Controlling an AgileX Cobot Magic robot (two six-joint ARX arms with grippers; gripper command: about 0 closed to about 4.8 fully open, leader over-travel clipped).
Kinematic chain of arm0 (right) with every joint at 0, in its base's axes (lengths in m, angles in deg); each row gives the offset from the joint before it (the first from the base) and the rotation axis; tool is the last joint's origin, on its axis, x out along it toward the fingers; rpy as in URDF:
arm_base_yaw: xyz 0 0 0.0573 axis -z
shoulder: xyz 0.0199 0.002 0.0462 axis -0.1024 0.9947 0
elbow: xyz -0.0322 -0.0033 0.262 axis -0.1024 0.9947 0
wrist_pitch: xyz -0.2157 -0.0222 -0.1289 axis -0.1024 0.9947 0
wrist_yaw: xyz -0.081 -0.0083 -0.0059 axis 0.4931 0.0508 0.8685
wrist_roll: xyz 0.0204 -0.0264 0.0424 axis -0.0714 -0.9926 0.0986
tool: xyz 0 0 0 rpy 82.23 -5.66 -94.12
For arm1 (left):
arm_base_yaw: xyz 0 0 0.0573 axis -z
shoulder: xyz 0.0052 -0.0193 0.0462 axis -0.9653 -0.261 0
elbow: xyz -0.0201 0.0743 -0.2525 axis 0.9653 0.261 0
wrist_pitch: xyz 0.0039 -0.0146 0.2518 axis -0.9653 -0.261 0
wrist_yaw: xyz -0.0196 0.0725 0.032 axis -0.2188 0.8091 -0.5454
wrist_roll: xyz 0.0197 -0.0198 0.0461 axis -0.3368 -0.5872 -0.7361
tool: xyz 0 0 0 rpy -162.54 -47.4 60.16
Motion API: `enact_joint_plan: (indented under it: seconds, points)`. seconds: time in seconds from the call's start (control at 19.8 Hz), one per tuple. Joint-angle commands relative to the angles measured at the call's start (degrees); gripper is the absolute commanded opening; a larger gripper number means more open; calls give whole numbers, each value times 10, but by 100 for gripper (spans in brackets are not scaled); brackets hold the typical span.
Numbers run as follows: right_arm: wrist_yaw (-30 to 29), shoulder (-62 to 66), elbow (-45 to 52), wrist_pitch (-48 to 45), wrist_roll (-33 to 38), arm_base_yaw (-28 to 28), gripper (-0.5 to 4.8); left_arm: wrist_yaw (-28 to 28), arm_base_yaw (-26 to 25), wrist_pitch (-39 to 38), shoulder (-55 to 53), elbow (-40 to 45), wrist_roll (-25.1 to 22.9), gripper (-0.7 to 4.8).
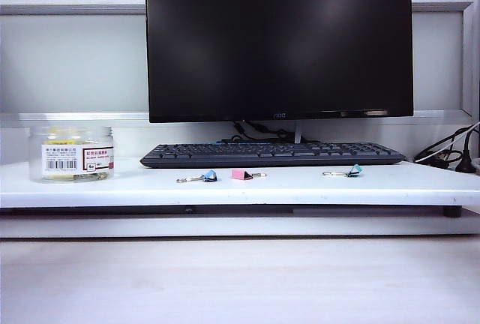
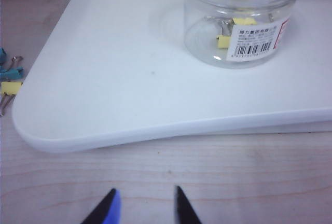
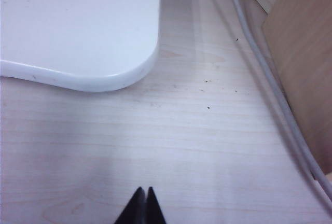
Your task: Pick up the clips with the largest number of clips of the same color on the table and place them in a round transparent plastic box.
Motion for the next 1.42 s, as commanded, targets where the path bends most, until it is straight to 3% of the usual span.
enact_joint_plan:
  seconds: [0.05,0.25,0.86,1.21,1.42]
  points:
    - [-1,-1,-3,-6,-2,16,-5,-2,0,-1,2,4,0,144]
    - [0,-1,-3,-6,-2,53,-5,-2,0,-1,2,4,0,144]
    - [0,-1,-3,-6,-2,51,-5,-2,-2,-1,2,3,0,144]
    - [0,-1,-3,-6,-2,51,-5,0,-133,-1,2,3,0,144]
    - [0,-1,-3,-6,-2,51,-5,-2,-141,-1,2,3,0,144]
